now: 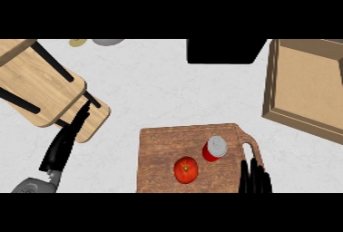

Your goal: Pick the can from the cutting board and place it in the cardboard box

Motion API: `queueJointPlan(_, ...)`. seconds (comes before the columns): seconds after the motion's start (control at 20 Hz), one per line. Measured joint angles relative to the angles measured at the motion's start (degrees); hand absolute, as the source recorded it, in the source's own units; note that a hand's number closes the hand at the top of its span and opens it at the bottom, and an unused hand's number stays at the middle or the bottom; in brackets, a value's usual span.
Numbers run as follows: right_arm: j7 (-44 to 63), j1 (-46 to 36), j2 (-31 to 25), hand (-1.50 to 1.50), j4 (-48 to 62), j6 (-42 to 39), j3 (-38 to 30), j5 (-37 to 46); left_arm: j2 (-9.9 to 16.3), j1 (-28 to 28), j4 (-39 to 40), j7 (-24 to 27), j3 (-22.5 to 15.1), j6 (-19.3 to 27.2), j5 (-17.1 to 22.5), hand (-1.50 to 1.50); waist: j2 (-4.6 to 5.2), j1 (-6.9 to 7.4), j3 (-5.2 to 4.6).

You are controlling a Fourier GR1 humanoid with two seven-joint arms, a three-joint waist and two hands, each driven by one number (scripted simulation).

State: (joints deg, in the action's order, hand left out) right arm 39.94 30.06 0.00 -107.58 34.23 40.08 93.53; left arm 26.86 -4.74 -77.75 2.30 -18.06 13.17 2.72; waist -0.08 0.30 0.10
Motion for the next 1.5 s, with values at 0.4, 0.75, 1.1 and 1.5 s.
queueJointPlan(0.4,5.9,-9.8,0.0,-1.50,3.6,-6.1,-1.2,-2.0,-1.3,0.5,0.0,0.1,2.3,-2.8,-1.6,0.00,-0.20,0.07,0.14)
queueJointPlan(0.75,8.2,-17.2,-0.1,-1.50,10.8,-5.2,-3.3,-5.2,-3.0,0.9,-0.5,-0.7,4.3,-3.9,-3.4,0.00,-0.19,0.15,0.10)
queueJointPlan(1.1,6.9,-22.2,-0.5,-1.50,15.4,-4.1,-4.5,-10.4,-4.4,1.3,-0.7,-0.6,6.1,-5.5,-5.4,0.00,-0.19,0.15,0.14)
queueJointPlan(1.5,6.0,-26.5,-0.2,-1.50,20.3,-2.5,-6.3,-13.9,-6.3,1.6,-0.7,-0.4,8.4,-7.3,-7.7,0.00,-0.34,0.12,0.11)
